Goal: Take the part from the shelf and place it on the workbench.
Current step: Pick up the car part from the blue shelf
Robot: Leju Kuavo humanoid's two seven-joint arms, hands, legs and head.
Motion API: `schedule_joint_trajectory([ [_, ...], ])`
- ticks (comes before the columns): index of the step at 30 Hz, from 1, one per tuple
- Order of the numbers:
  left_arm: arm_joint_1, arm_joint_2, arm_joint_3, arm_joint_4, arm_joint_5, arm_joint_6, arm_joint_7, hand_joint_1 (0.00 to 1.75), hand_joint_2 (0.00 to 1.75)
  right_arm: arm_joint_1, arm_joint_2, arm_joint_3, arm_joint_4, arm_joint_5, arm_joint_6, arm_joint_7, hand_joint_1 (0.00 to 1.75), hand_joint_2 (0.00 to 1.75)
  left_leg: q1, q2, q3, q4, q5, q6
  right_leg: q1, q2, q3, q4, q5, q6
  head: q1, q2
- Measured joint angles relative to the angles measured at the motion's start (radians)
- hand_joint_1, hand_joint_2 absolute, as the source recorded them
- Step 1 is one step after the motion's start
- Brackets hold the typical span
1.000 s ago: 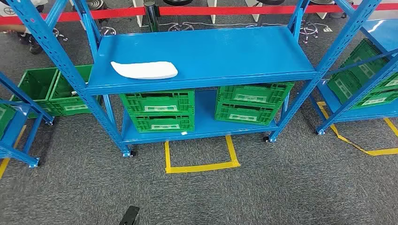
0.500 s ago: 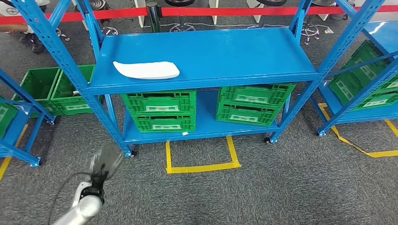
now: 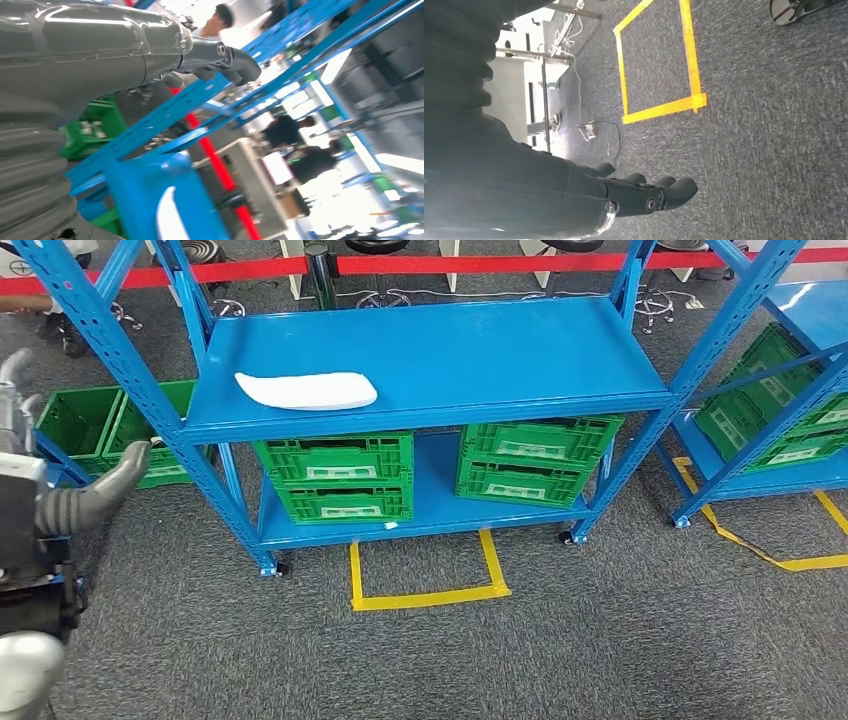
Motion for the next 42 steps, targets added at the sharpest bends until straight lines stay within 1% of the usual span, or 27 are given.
schedule_joint_trajectory([
  [5,0.002,0.015,0.026,-0.103,-0.02,-0.008,-0.007,0.0,1.75,-0.001,0.001,-0.008,0.0,0.0,0.001,0.002,0.0,1.75,0.0,0.001,0.0,0.0,0.0,0.0,0.0,0.001,0.0,0.0,0.0,0.0,0.0,0.0],
  [7,-0.001,0.02,0.028,-0.138,-0.059,-0.032,-0.005,0.0,1.75,-0.001,0.001,-0.01,0.0,0.0,0.001,0.007,0.0,1.75,0.0,0.001,0.0,0.0,0.0,0.0,0.0,0.001,0.0,0.0,0.0,0.0,0.0,0.0],
  [12,-0.024,0.019,0.015,-0.23,-0.197,-0.108,0.031,0.0,1.75,-0.002,0.003,-0.021,0.0,-0.012,0.001,0.024,0.0,1.75,0.0,-0.001,0.0,0.0,0.0,0.0,0.0,0.001,0.0,0.0,0.0,0.0,0.0,0.0],
  [15,-0.034,0.006,-0.018,-0.271,-0.266,-0.131,0.031,0.0,1.75,-0.004,0.005,-0.037,0.0,-0.034,0.002,0.039,0.0,1.75,0.0,-0.005,0.001,0.0,-0.001,0.001,0.0,0.001,-0.001,-0.001,0.0,0.0,0.0,0.0],
  [18,-0.045,-0.023,-0.08,-0.283,-0.315,-0.14,0.015,0.0,1.75,-0.006,0.005,-0.054,0.0,-0.047,0.006,0.051,0.0,1.75,0.0,-0.011,0.0,0.0,-0.001,0.001,0.0,-0.001,-0.002,-0.001,0.0,0.0,0.0,0.0],
  [22,-0.061,-0.061,-0.162,-0.287,-0.342,-0.149,0.014,0.0,1.75,-0.01,0.005,-0.068,0.0,-0.046,0.009,0.033,0.0,1.75,0.0,-0.016,0.0,0.0,-0.001,0.001,0.0,-0.003,-0.002,-0.001,0.0,0.001,0.0,0.0],
  [26,-0.08,-0.08,-0.222,-0.288,-0.315,-0.171,0.013,0.0,0.0,-0.013,0.004,-0.08,0.0,-0.035,0.011,-0.025,0.0,1.75,0.0,-0.021,0.0,0.0,-0.001,0.001,0.0,-0.006,-0.001,-0.001,-0.001,0.001,0.0,0.0],
  [29,-0.091,-0.089,-0.252,-0.287,-0.283,-0.178,0.014,0.0,0.0,-0.016,0.005,-0.083,0.0,-0.023,0.014,-0.04,0.0,1.75,0.0,-0.023,0.0,0.0,-0.001,0.001,0.0,-0.007,0.001,-0.001,-0.002,0.002,0.0,0.0],
  [32,-0.088,-0.086,-0.263,-0.293,-0.247,-0.177,0.03,0.0,0.0,-0.016,0.013,-0.083,0.0,0.0,0.008,-0.032,0.0,1.75,0.0,-0.021,0.0,0.0,-0.001,0.001,0.0,-0.008,0.002,-0.001,-0.002,0.002,0.0,0.0],
  [37,-0.061,-0.057,-0.262,-0.32,-0.206,-0.173,0.043,0.0,0.0,-0.014,0.033,-0.083,0.0,0.022,-0.006,-0.014,0.0,1.75,0.0,-0.013,0.0,0.0,-0.001,0.001,0.0,-0.007,0.002,-0.001,-0.003,0.001,0.0,0.0],
  [42,-0.049,-0.036,-0.261,-0.338,-0.199,-0.173,0.043,0.0,0.0,-0.014,0.042,-0.083,0.002,0.024,-0.008,-0.014,0.0,1.75,0.0,-0.008,0.0,0.0,-0.001,0.001,0.0,-0.005,0.002,-0.001,-0.003,0.001,0.0,0.0],
])
